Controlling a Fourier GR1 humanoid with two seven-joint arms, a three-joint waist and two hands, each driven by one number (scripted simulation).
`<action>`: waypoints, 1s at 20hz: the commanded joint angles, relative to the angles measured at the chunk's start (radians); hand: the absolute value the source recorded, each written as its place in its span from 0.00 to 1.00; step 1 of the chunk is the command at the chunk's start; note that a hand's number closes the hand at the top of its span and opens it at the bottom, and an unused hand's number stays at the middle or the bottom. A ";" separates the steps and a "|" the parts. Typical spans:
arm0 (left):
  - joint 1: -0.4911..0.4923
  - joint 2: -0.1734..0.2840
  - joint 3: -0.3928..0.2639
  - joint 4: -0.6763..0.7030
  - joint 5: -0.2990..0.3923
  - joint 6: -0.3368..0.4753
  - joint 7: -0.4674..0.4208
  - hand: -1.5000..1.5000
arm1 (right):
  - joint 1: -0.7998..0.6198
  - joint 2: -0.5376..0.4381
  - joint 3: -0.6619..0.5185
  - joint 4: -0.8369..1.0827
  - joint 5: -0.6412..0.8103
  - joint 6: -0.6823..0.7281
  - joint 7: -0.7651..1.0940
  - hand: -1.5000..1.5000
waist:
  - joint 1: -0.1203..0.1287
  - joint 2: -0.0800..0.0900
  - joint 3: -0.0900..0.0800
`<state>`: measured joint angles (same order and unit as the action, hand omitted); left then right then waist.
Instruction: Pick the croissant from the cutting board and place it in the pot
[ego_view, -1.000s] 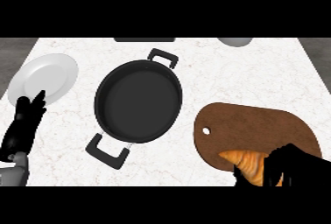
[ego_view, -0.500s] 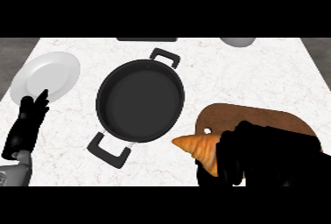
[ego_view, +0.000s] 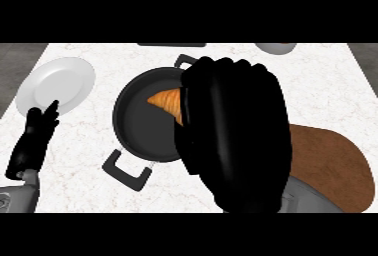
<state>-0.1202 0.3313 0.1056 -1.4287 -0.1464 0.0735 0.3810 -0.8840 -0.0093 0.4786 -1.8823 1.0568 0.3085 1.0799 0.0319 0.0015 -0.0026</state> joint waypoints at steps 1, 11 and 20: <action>-0.038 -0.005 0.001 -0.011 -0.007 0.012 0.024 0.50 | -0.128 0.009 -0.064 0.235 -0.115 -0.080 0.094 1.00 | 0.008 0.004 0.001; -0.020 -0.016 -0.006 0.033 -0.006 -0.014 -0.029 0.50 | -0.120 0.009 0.000 0.557 -0.343 -0.383 0.082 0.00 | 0.015 0.007 0.001; -0.028 -0.028 -0.026 -0.012 -0.031 0.000 0.008 0.50 | -0.129 0.009 0.040 0.661 -0.478 -0.827 -0.062 0.00 | 0.032 0.005 0.003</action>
<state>-0.1617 0.3071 0.0927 -1.4040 -0.1691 0.0741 0.3761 -0.9974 -0.0045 0.5242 -1.2486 0.6197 -0.3085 0.9987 0.0539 0.0095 -0.0006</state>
